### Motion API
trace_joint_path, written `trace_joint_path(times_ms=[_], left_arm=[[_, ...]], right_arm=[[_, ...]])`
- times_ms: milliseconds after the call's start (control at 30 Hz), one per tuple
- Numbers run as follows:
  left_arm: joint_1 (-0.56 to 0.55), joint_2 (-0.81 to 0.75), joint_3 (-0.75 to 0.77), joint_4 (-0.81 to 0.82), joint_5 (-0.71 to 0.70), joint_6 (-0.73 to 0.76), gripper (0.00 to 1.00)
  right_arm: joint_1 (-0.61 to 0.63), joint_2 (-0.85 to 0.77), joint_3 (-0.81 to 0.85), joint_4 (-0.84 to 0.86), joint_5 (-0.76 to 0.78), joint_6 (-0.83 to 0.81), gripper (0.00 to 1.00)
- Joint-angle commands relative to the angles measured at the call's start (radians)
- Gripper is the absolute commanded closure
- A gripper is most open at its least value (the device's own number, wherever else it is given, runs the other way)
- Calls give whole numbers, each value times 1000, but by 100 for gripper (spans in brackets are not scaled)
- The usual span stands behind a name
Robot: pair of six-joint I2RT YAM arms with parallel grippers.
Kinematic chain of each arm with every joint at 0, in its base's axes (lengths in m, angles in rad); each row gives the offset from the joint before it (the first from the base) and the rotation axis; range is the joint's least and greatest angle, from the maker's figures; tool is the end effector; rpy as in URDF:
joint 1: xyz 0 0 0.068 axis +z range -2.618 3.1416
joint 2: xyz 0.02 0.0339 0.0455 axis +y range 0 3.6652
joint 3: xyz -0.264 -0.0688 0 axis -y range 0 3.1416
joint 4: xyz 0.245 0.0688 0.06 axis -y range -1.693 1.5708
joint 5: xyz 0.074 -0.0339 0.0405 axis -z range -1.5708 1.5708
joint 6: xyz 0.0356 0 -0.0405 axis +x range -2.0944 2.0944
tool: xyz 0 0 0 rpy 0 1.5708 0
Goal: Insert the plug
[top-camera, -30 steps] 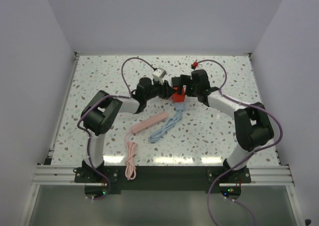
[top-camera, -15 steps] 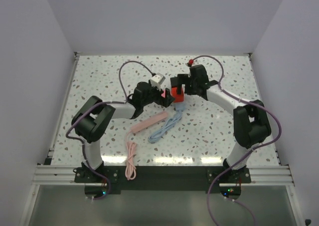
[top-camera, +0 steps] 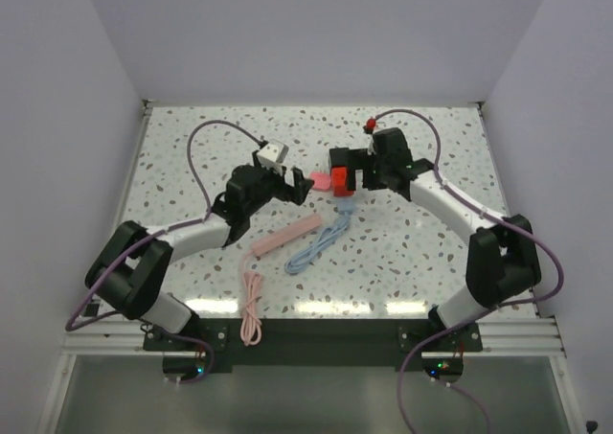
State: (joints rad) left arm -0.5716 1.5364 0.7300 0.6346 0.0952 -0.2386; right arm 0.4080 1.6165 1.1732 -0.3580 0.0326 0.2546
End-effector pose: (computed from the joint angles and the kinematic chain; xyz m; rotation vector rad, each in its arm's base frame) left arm 0.2771 -0.1822 0.2233 0.3672 1.7523 -0.6716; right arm 0.3267 0.1399 0.2476 -0.1674 2.3836 0.2779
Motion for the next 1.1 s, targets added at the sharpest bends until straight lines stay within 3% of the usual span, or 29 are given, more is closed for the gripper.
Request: trace_joint_path(times_ms=[0,200,333,600,1067], left_arm=[[48,-76,-35,4,-68,21,0],[159,-172,-78,-16,-86,7,0],[200,-251,-103,-88,-243,48,0],[217,-279,-135,-70,-213,35,0],[219,-245,-135,-52,-216,39,0]], right_arm=[[15,-124,-38,11,-52,-5,1],[116,-176,-55,45,-166,55,1],[195,-135,-75,111,-252,116,1],[230,95,26,74,-146,172,1],[249,287,169,113,105,236,1]])
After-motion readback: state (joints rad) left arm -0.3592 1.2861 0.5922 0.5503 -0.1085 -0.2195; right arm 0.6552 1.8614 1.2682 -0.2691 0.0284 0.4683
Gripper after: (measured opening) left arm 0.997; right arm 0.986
